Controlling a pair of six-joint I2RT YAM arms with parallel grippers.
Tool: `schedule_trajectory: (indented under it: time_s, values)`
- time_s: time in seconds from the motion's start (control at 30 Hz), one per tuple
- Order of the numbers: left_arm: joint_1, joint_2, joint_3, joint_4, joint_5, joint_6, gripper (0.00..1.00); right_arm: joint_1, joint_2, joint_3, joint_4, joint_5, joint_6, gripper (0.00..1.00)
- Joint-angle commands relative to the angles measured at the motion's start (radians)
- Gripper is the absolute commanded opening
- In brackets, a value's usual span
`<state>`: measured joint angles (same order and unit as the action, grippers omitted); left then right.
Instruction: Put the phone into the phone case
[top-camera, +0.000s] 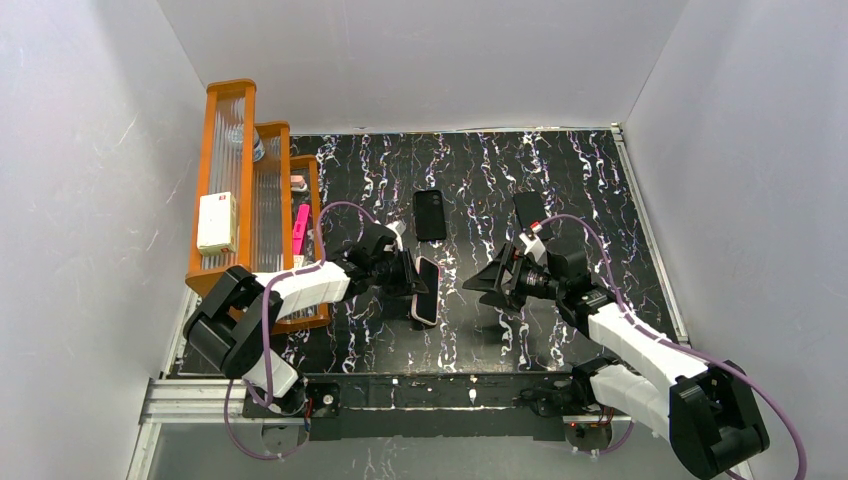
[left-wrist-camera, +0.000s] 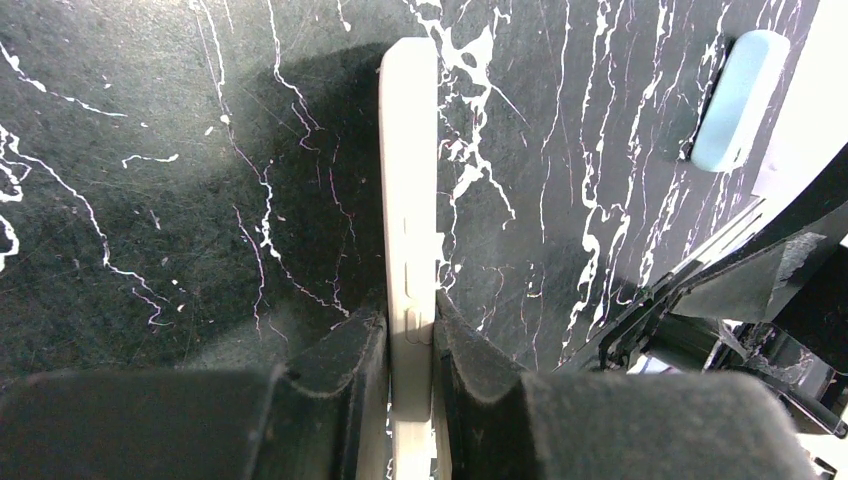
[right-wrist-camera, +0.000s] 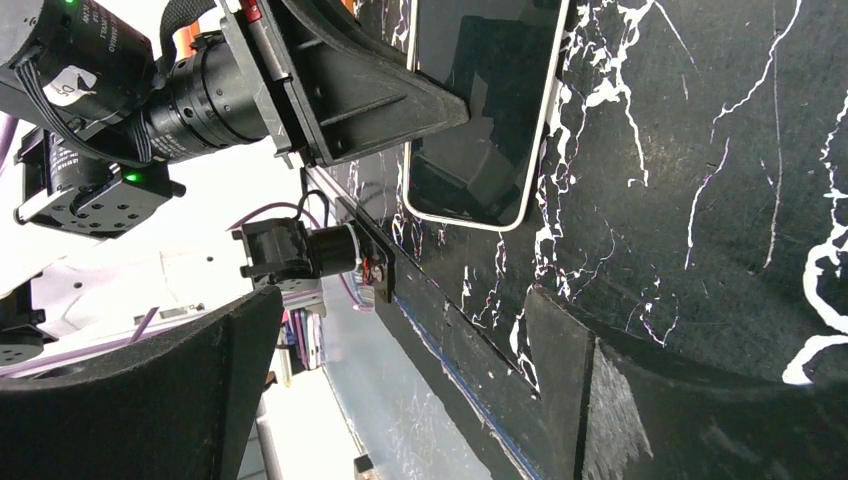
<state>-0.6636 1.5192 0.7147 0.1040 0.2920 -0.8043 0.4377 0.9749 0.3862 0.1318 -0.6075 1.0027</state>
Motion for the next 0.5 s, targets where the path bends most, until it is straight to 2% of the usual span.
schedule_trajectory:
  time_s: [0.0, 0.2, 0.47]
  values:
    - [-0.004, -0.002, 0.006, -0.067, -0.014, 0.025, 0.13, -0.006, -0.012, 0.047, -0.011, 0.016, -0.027, 0.99]
    - [-0.004, -0.024, 0.051, -0.175, -0.072, 0.068, 0.35, -0.006, 0.002, 0.087, -0.087, 0.058, -0.065, 0.99]
    - [-0.004, -0.073, 0.082, -0.243, -0.116, 0.101, 0.51, -0.006, 0.019, 0.180, -0.294, 0.251, -0.113, 0.99]
